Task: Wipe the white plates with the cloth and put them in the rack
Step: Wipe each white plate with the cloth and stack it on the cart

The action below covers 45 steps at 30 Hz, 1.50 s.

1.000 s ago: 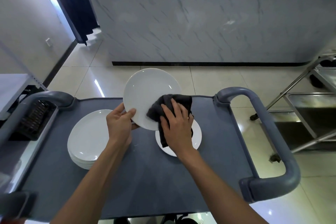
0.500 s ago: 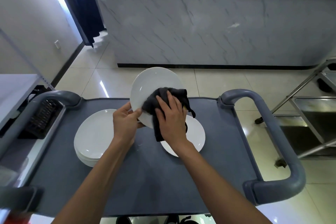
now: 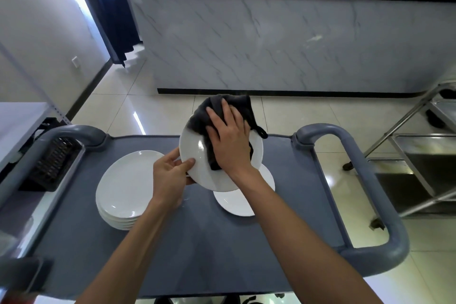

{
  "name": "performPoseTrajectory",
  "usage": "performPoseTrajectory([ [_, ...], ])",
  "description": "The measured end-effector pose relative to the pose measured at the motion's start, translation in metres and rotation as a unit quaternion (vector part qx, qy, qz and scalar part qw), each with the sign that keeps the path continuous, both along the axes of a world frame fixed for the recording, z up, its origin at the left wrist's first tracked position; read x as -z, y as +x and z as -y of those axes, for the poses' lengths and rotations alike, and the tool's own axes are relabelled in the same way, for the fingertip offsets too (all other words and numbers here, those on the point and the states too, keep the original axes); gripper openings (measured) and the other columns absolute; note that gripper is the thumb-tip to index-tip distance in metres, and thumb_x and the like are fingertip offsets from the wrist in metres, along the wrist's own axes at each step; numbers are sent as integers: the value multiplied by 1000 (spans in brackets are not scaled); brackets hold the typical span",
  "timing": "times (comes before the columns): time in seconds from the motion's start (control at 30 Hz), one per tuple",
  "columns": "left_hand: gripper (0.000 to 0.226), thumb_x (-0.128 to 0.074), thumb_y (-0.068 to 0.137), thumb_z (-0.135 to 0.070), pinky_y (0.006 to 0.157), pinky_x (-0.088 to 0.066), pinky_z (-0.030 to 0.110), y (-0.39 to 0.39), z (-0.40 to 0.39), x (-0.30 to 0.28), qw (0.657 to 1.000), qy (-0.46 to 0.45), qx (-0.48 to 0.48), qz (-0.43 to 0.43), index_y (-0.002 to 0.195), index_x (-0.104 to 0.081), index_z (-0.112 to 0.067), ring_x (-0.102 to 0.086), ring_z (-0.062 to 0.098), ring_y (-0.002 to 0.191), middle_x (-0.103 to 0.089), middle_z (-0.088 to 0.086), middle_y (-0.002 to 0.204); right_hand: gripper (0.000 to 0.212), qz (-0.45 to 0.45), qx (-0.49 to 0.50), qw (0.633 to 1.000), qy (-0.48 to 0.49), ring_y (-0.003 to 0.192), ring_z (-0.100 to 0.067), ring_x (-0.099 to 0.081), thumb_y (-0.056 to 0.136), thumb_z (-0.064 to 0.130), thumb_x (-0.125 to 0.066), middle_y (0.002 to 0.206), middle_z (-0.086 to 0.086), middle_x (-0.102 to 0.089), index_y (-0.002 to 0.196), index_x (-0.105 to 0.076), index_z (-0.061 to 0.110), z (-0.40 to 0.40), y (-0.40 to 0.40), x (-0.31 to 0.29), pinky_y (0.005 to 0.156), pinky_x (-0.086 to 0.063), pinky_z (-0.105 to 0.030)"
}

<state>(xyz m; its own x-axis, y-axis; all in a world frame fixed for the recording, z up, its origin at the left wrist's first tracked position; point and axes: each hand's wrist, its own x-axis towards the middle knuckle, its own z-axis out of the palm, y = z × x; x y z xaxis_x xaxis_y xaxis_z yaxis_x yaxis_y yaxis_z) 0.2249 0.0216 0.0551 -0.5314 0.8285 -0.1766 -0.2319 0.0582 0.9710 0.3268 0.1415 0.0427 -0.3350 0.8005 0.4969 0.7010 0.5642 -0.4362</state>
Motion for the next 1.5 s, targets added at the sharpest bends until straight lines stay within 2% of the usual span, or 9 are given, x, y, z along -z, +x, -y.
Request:
performPoseTrajectory([
  [0.13, 35, -59, 92, 8, 62, -61, 37, -4, 0, 5, 998, -1, -56, 37, 123, -68, -5, -68, 31, 88, -73, 16, 103, 42, 12, 45, 999, -26, 144, -30, -33, 104, 36, -49, 160, -7, -38, 145, -53, 27, -15, 21, -1, 113, -31, -54],
  [0.33, 38, -58, 94, 8, 67, -64, 38, -6, -4, -6, 996, 10, -82, 23, 114, -68, -22, -71, 21, 82, -77, -8, 87, 44, -39, 60, 995, -74, 137, -39, -41, 103, 32, -53, 159, -16, -35, 145, -53, 20, -9, 42, 19, 111, -38, -50],
  [0.43, 36, -57, 94, 7, 69, -63, 39, -7, -9, -5, 995, 8, -91, 30, 111, -70, -21, -69, 28, 90, -75, 3, 101, 47, -65, 57, 990, -110, 140, -38, -35, 104, 33, -48, 162, -16, -29, 148, -49, 18, 7, 44, 29, 115, -33, -49],
  [0.6, 36, -57, 94, 7, 67, -63, 35, -8, -14, -4, 995, 10, -97, 34, 124, -68, -10, -69, 30, 94, -72, 15, 115, 52, -119, 38, 976, -178, 144, -30, -25, 107, 36, -45, 168, -6, -13, 156, -36, 22, 36, 44, 44, 120, -27, -44],
  [0.7, 40, -57, 94, 8, 68, -63, 36, -10, -13, -1, 996, 5, -86, 19, 129, -66, -9, -69, 30, 96, -71, 15, 114, 52, -116, 51, 977, -172, 144, -32, -25, 107, 34, -45, 168, -8, -13, 156, -36, 20, 38, 43, 47, 119, -28, -45],
  [0.9, 42, -58, 94, 7, 65, -63, 36, -13, -8, 3, 999, -1, -50, 3, 125, -67, -19, -72, 22, 85, -75, 3, 102, 49, -97, 51, 985, -132, 142, -38, -33, 103, 27, -50, 163, -16, -25, 151, -45, 15, 12, 50, 38, 116, -33, -48],
  [1.13, 36, -60, 93, 7, 56, -58, 32, -31, -3, 4, 997, -41, 40, -47, 121, -69, -14, -73, 25, 72, -76, 13, 94, 50, -49, 18, 995, -82, 140, -35, -38, 100, 22, -58, 161, -13, -33, 149, -49, 19, -11, 57, 19, 114, -35, -48],
  [1.3, 35, -59, 92, 10, 53, -58, 34, -35, 0, 1, 989, -56, 116, -74, 116, -70, -14, -73, 28, 71, -78, 11, 88, 53, -36, -36, 997, -52, 136, -34, -42, 97, 23, -60, 159, -10, -37, 148, -49, 21, -8, 53, 10, 111, -37, -47],
  [1.5, 36, -59, 93, 8, 58, -59, 35, -43, 2, 3, 987, -38, 113, -108, 119, -71, -14, -75, 27, 78, -78, 11, 93, 60, -51, -75, 994, -64, 136, -27, -41, 94, 21, -66, 158, -3, -37, 150, -45, 27, -3, 53, 6, 114, -36, -41],
])
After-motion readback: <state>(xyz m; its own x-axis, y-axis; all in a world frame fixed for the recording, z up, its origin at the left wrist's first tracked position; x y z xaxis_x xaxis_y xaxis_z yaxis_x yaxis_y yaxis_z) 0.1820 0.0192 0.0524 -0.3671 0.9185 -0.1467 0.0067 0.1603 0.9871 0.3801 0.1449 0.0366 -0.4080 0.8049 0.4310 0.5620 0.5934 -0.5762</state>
